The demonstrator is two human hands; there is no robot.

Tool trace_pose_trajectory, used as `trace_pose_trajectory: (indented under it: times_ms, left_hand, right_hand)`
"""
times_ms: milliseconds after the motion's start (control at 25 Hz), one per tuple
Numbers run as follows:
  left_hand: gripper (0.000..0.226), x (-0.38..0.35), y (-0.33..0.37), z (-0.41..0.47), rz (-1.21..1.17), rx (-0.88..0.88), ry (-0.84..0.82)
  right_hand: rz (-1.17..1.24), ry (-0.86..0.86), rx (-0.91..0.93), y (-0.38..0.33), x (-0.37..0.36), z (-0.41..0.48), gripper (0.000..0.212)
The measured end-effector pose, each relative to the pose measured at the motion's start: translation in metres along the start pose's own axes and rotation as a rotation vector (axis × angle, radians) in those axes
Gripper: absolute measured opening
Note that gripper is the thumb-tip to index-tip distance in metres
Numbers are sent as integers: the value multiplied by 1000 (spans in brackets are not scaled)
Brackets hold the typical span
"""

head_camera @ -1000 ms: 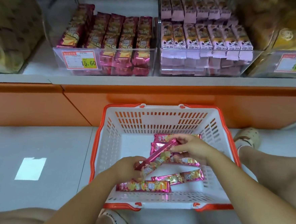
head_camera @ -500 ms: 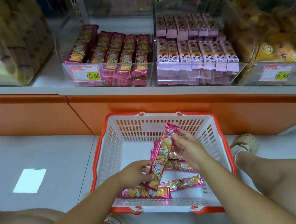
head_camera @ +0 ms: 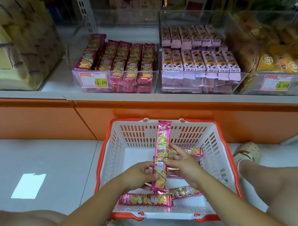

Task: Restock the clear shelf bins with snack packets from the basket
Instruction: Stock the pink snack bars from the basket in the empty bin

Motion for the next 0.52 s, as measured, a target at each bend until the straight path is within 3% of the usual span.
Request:
trace_pose_trajectory:
  times_ms: [160, 280, 360, 440, 520]
  left_hand:
    - [31, 12, 20, -15, 33, -44, 38]
    - [29, 37, 57, -37, 218, -108, 58]
    - [29, 79, 99, -57, 350, -193, 156]
    - [32, 139, 144, -81, 429, -329, 441]
    - [36, 201, 179, -106, 407, -488, 900]
  right_hand:
    - [-127, -6, 90, -17, -9, -9, 70]
    - [-156, 19, 228, -46, -26, -26, 67]
    - [-160, 20, 348, -83, -41, -43, 66]
    - [-146, -4, 482, -131, -61, -62, 62]
    - [-138, -2, 614, -181, -81, -66, 56]
Point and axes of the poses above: each hand's wrist, its own z-axis towards the middle knuckle, its own x-axis out of the back of the hand, y = z × x, the point moved 6 cm from there along z, towards the middle knuckle, and after that the axes turned 8 degrees about y, right-handed, at the moved point
